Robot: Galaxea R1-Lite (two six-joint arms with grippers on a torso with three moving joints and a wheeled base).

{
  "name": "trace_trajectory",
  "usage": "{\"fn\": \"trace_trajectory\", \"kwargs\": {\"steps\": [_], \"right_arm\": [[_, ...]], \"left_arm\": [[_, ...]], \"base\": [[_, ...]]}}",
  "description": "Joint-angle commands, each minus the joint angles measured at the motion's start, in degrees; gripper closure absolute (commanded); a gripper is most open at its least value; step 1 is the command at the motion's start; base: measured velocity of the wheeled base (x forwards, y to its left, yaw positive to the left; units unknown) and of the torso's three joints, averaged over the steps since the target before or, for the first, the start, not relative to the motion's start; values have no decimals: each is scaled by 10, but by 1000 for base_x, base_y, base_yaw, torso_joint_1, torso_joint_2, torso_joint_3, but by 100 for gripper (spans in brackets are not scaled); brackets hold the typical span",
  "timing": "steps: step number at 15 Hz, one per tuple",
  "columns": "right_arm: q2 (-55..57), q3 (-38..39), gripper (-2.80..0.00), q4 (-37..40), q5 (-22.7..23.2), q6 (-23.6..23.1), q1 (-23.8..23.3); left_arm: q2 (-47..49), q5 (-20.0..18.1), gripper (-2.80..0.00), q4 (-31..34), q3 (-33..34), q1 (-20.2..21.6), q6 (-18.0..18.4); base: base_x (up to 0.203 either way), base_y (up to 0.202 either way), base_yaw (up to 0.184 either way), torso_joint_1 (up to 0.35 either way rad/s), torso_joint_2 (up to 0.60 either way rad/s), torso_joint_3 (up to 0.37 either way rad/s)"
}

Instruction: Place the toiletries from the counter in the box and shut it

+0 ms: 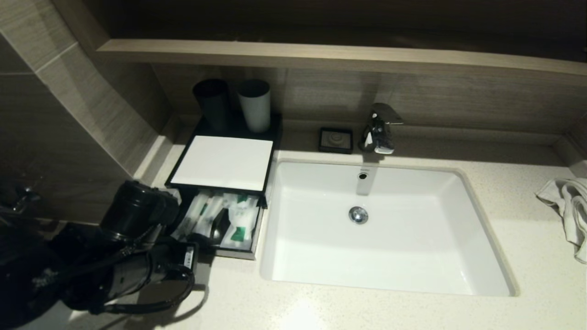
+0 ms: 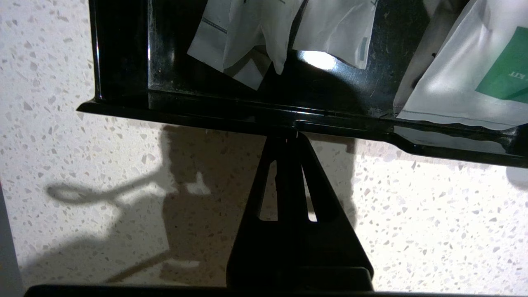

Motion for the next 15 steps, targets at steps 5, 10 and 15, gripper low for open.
{"fn": "trace_trajectory", "kwargs": {"steps": [5,10,15], "right_arm": [[0,0,0,0,0,0,0],[1,0,0,0,0,0,0],[1,0,0,0,0,0,0]], "left_arm": [[9,2,0,0,-28,5,0],[14,1,0,0,-60,5,0],[42,1,0,0,-92,9,1]], "base": [[0,0,0,0,0,0],[0,0,0,0,0,0],[0,0,0,0,0,0]]}}
